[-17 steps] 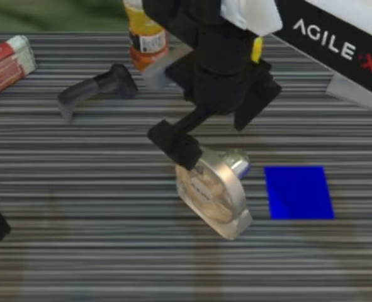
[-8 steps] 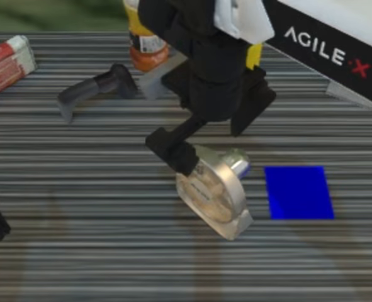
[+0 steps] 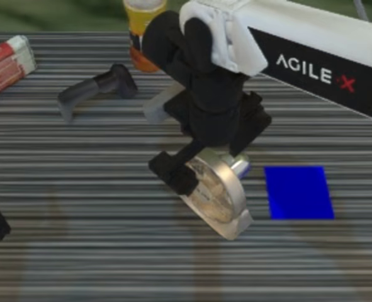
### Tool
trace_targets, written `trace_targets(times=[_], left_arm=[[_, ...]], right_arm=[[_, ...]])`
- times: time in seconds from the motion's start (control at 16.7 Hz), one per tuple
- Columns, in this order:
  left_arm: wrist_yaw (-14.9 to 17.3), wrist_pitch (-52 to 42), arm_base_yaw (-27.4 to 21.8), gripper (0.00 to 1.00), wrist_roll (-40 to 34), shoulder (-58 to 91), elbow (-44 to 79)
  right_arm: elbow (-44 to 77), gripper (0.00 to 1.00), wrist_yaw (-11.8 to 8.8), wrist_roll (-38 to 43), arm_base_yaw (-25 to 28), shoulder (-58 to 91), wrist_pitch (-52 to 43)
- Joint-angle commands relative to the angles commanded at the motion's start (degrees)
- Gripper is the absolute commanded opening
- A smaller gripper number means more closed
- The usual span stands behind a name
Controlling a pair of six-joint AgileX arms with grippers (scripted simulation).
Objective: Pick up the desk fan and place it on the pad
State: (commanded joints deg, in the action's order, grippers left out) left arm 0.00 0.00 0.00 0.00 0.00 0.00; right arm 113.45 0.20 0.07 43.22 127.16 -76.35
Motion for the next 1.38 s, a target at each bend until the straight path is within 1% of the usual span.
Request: trace_targets(times=[0.12, 0.9, 0.96, 1.38], left_arm=[[0.0, 0.0, 0.0, 1.00, 0.0, 0.0, 0.0], [0.0, 0.0, 0.0, 1.00, 0.0, 0.0, 0.0], [0.0, 0.0, 0.0, 1.00, 0.0, 0.0, 0.0], [0.0, 0.0, 0.0, 1.00, 0.0, 0.0, 0.0]], right_arm=[[0.0, 1.00, 0.0, 0.0, 0.0, 0.0, 0.0], [0.0, 0.02, 0.0, 0.0, 0.0, 0.0, 0.0], [0.0, 0.00, 0.0, 0.0, 0.0, 0.0, 0.0], [0.0, 0.00, 0.0, 0.0, 0.0, 0.0, 0.0]])
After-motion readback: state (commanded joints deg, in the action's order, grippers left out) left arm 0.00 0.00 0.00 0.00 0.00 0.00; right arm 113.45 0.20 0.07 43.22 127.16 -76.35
